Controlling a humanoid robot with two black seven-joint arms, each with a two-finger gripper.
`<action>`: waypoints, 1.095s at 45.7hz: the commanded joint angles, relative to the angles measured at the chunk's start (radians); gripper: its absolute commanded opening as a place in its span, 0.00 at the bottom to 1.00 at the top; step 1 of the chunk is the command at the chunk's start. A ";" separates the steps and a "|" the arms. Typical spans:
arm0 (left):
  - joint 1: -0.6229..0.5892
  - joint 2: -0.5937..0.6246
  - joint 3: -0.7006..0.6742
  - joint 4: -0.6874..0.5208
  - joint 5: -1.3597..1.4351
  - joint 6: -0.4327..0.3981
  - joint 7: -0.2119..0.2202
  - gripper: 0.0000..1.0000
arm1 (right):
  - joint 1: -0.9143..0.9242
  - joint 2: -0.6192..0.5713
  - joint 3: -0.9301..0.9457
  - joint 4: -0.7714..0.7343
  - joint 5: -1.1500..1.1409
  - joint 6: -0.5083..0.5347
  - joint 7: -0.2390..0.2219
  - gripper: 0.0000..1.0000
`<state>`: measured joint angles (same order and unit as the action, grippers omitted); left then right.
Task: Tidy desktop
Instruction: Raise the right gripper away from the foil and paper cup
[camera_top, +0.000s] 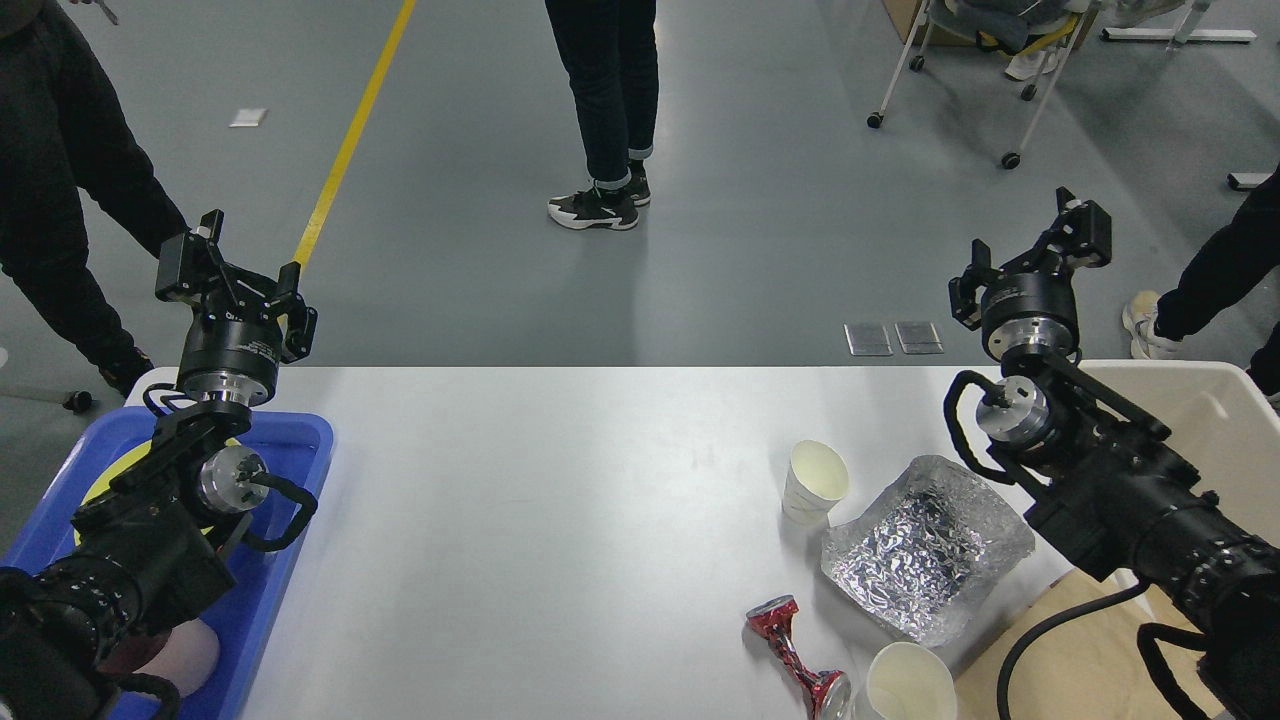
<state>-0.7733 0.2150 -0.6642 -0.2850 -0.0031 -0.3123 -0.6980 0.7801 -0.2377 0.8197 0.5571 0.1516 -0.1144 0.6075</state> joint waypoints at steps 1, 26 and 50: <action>0.000 0.000 0.000 0.000 0.000 0.001 0.000 0.96 | 0.016 -0.003 0.012 -0.026 -0.001 0.001 0.003 1.00; 0.000 0.000 0.000 0.000 0.000 -0.001 0.000 0.96 | -0.002 -0.086 0.007 -0.031 -0.003 0.002 0.003 1.00; 0.000 -0.002 0.000 0.000 0.000 -0.001 0.000 0.96 | -0.110 -0.091 -0.160 -0.029 -0.018 0.002 0.005 1.00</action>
<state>-0.7734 0.2143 -0.6642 -0.2854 -0.0029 -0.3127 -0.6980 0.6721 -0.3293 0.7272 0.5271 0.1391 -0.1113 0.6106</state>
